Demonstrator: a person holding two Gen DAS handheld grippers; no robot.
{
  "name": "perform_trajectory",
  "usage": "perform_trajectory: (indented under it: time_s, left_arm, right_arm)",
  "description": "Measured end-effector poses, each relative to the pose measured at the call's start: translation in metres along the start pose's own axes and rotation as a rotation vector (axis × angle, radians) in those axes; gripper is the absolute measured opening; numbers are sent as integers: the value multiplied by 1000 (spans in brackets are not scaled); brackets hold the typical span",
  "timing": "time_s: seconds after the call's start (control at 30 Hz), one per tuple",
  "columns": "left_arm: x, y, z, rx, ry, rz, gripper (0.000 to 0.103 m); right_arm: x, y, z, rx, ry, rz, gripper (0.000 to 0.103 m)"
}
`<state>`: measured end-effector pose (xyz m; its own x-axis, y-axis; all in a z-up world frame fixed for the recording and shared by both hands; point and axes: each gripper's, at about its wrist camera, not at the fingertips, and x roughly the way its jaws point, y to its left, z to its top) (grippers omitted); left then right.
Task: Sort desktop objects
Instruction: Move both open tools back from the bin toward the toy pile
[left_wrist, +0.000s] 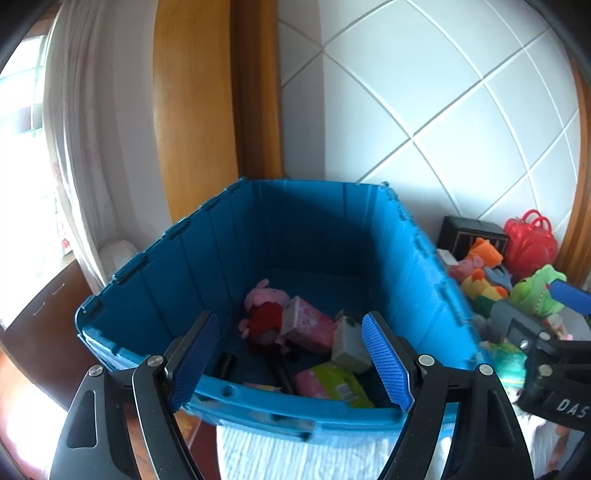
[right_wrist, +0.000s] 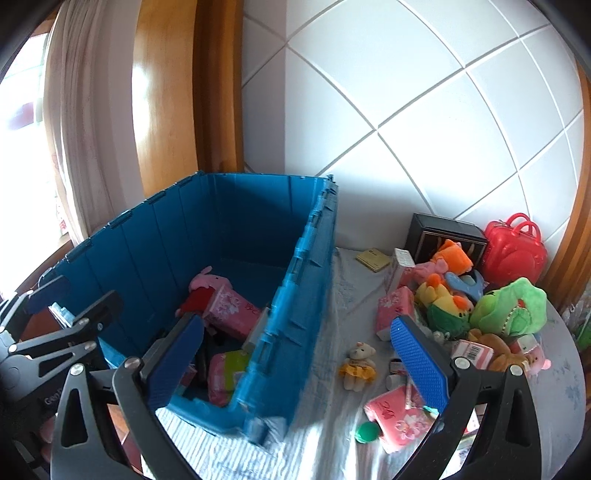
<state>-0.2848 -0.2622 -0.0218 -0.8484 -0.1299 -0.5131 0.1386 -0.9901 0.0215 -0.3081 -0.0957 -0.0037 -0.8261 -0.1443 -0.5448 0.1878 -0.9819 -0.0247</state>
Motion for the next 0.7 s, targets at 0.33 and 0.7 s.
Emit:
perform_trajectory:
  time_s: [0.33,0.7]
  left_arm:
    - [-44,-141,-19,92,-14,-109,80]
    - [-28,-295,-114,188,177,-195,80]
  right_arm:
    - [-57,-134,-43,79,-12,-86,103]
    - [-60,-317,-165,246,206,-219,103]
